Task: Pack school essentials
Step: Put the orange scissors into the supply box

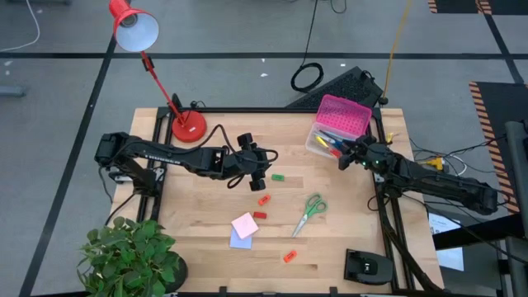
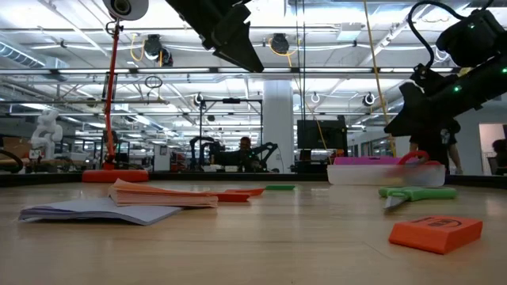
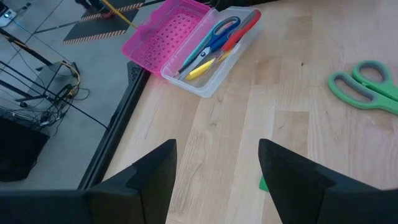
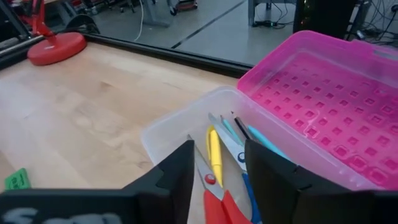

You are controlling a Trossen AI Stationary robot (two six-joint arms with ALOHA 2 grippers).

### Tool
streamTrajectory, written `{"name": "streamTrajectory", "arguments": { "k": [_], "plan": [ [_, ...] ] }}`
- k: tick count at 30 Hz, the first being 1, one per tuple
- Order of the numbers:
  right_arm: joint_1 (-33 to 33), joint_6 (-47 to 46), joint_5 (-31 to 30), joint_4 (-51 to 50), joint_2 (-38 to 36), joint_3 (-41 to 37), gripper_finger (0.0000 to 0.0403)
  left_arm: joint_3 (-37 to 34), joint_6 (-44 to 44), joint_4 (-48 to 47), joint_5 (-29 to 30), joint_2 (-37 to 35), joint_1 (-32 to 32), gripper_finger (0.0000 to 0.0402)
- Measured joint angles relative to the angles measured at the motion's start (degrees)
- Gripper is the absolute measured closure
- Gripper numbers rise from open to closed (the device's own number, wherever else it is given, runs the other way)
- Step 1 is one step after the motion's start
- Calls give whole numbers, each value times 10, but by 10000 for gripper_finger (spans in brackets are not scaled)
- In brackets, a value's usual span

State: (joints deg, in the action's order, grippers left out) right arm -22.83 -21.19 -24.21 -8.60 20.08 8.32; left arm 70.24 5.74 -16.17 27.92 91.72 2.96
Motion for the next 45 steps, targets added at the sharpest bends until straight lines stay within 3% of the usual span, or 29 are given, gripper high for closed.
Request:
{"name": "streamTrajectory", "arguments": {
  "k": [3, 8, 14, 18, 22, 30, 36, 45],
  "plan": [
    [0, 21, 17, -3, 0, 0, 258, 0, 0, 0, 0, 0, 0, 172],
    [1, -8, 106, -4, 0, 0, 268, 0, 0, 0, 0, 0, 0, 172],
    [1, -17, 170, -26, 1, 8, 311, 0, 6, -1, 0, 0, 0, 172],
    [2, -6, 199, -97, 22, 46, 354, 0, 12, -3, 0, 0, 0, 172],
    [15, 13, 200, -111, 66, 67, 396, 0, 17, -3, 0, 0, 0, 172],
    [45, 10, 195, -148, 208, 144, 401, 0, 17, -3, -1, 0, -1, 172],
    [85, -13, 136, -307, 322, 246, 402, 0, 17, -2, -3, 0, -1, 172],
    [101, -51, 61, -369, 432, 261, 403, 0, 15, 0, -16, 0, 0, 172]
  ]
}}
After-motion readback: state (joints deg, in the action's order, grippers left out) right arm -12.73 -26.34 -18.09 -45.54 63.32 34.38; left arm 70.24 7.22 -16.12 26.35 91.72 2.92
